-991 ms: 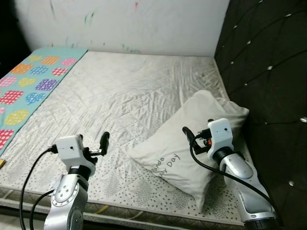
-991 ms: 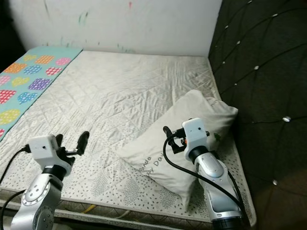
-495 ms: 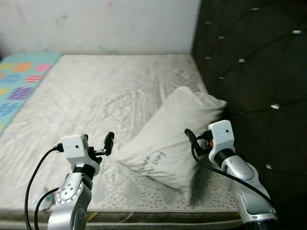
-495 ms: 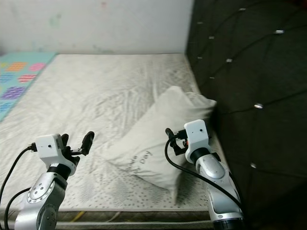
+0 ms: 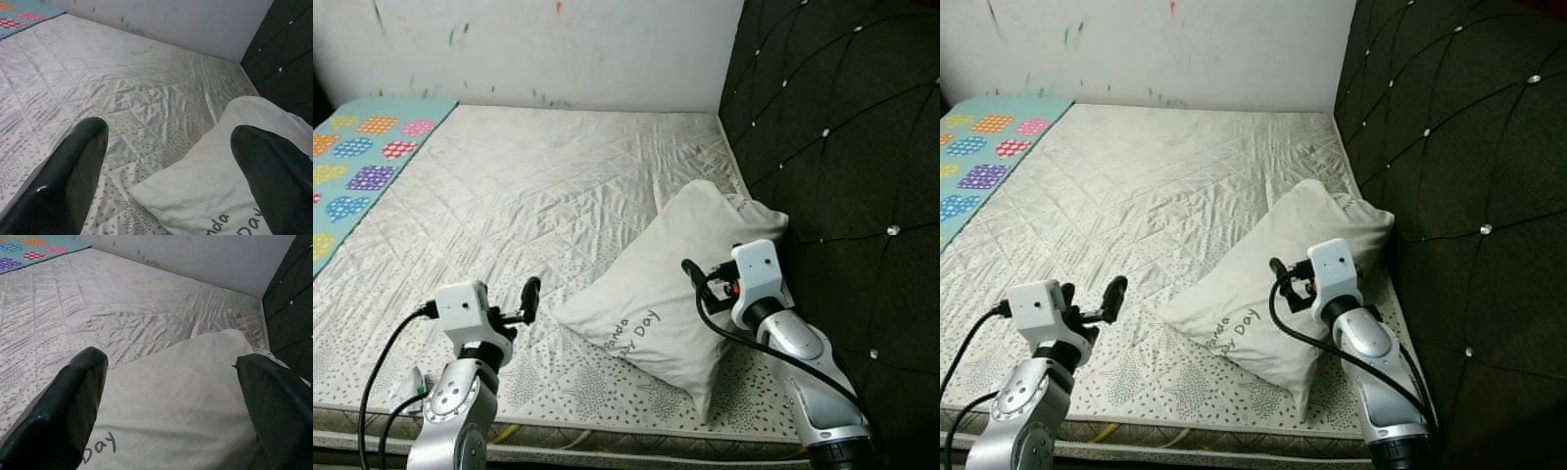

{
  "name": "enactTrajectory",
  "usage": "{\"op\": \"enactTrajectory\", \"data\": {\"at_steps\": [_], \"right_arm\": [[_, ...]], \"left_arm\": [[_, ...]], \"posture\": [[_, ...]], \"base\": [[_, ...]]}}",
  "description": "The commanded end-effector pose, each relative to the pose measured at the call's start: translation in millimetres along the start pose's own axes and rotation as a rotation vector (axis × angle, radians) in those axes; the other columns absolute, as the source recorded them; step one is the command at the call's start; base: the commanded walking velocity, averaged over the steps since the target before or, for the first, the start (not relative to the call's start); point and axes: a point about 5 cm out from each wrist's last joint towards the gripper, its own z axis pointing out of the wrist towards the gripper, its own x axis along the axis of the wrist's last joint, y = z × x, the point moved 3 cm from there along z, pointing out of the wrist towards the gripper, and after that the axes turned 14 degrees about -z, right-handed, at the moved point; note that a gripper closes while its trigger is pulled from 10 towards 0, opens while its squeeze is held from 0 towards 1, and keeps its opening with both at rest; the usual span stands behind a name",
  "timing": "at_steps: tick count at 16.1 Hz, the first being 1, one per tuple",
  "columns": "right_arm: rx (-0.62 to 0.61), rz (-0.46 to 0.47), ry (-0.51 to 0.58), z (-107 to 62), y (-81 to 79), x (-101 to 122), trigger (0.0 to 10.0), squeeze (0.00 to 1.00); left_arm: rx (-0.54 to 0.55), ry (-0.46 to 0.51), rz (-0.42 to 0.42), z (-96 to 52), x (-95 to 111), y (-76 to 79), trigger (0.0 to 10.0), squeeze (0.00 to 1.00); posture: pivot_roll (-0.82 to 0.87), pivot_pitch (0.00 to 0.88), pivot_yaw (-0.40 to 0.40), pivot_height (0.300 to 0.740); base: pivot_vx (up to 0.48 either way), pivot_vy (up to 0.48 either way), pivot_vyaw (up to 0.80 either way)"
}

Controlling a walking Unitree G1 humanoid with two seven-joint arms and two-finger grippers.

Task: Clean up the room

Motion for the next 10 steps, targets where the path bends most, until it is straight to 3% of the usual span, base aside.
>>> {"op": "enactTrajectory", "data": {"at_steps": [1, 5, 6, 7, 10], "right_arm": [[-0.009, -0.006, -0.003, -0.8, 3.0, 0, 10.0, 0.0], [0.004, -0.006, -0.021, -2.1, 0.6, -3, 10.0, 0.0], [0.015, -0.017, -0.046, -1.9, -0.5, -7, 10.0, 0.0], [0.036, -0.026, -0.162, -3.7, -3.5, -30, 10.0, 0.0], [0.039, -0.006, -0.163, -5.3, -3.1, -31, 10.0, 0.0]], "left_arm": [[-0.006, -0.001, -0.001, -0.7, 1, 1.7, 10.0, 0.0], [-0.015, -0.003, -0.002, 0.5, 2, 4.1, 10.0, 0.0], [-0.017, -0.004, -0.007, 0.7, 2, 4.6, 10.0, 0.0], [-0.018, -0.015, -0.014, 1.2, 0, 4.9, 10.0, 0.0], [-0.015, -0.024, -0.012, 1.2, -1, 3.6, 10.0, 0.0]], "posture": [[-0.18, 0.006, 0.004, 0.74], [-0.19, 0.012, 0.004, 0.74], [-0.19, 0.013, 0.003, 0.74], [-0.19, 0.014, 0.003, 0.74], [-0.19, 0.019, 0.004, 0.74]], "base": [[0.0, 0.0, 0.0], [0.0, 0.0, 0.0], [0.0, 0.0, 0.0], [0.0, 0.0, 0.0], [0.0, 0.0, 0.0]]}}
